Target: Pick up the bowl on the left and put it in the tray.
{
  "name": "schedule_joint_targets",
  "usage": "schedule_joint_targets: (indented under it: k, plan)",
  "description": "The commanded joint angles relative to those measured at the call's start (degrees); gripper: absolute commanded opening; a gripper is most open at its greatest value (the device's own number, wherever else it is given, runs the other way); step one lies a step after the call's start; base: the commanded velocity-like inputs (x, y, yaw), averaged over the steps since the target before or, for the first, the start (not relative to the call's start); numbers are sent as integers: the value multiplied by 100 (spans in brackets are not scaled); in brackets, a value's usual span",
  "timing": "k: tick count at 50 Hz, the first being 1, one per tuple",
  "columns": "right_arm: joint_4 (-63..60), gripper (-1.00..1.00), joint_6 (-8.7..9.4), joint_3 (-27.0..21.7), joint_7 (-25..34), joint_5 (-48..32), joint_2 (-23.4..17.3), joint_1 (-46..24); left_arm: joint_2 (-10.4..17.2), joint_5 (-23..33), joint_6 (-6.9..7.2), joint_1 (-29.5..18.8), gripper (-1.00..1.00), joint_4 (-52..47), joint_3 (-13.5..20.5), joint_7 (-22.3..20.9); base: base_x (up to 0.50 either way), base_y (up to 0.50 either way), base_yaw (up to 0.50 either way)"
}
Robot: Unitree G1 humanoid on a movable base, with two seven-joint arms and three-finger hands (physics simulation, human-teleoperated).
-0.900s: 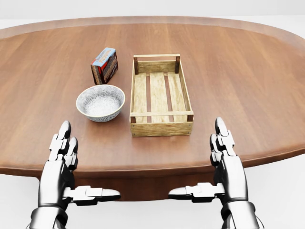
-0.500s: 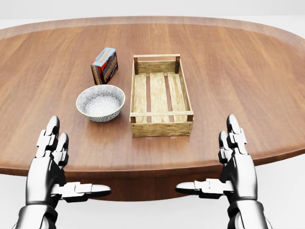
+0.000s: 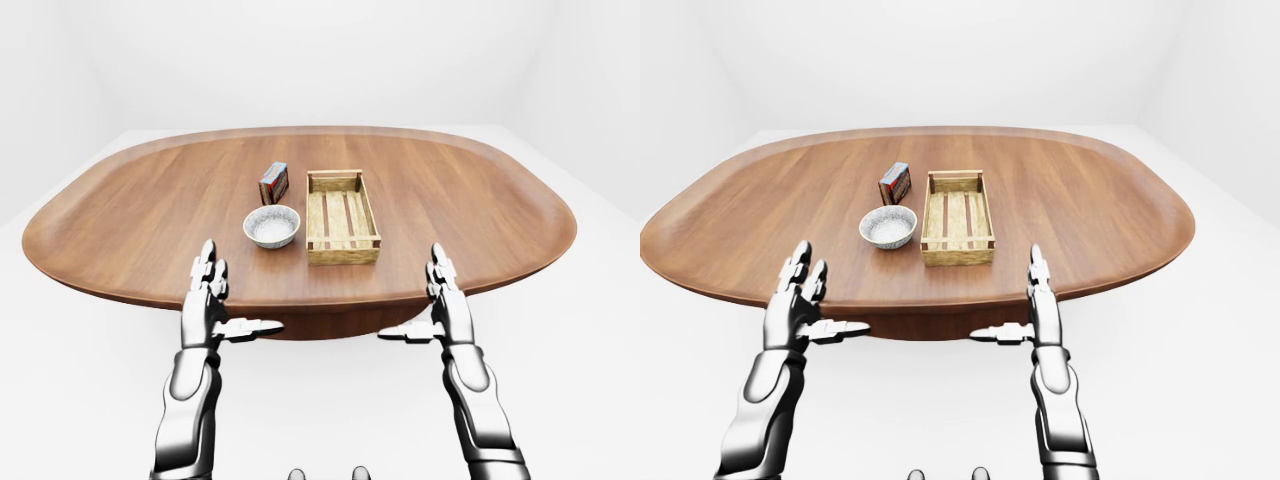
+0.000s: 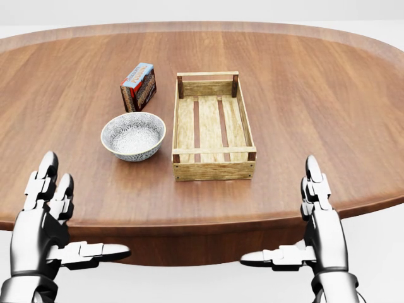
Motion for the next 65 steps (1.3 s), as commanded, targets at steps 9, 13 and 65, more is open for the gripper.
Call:
schedule_joint_targets:
  k: [9, 13, 65]
  plan:
    - [125, 100, -90, 68, -105, -535, -15, 97, 60, -451, 25, 317, 100, -685, 692, -177, 0, 0, 0]
    - [-182, 100, 42, 76, -35, -526, 8, 218, 40, -476, 25, 367, 100, -812, 740, -199, 0, 0, 0]
    - [-3902, 100, 718, 982, -124, -1075, 84, 2299, -11, -530, 25, 472, 100, -1159, 872, -277, 0, 15, 0]
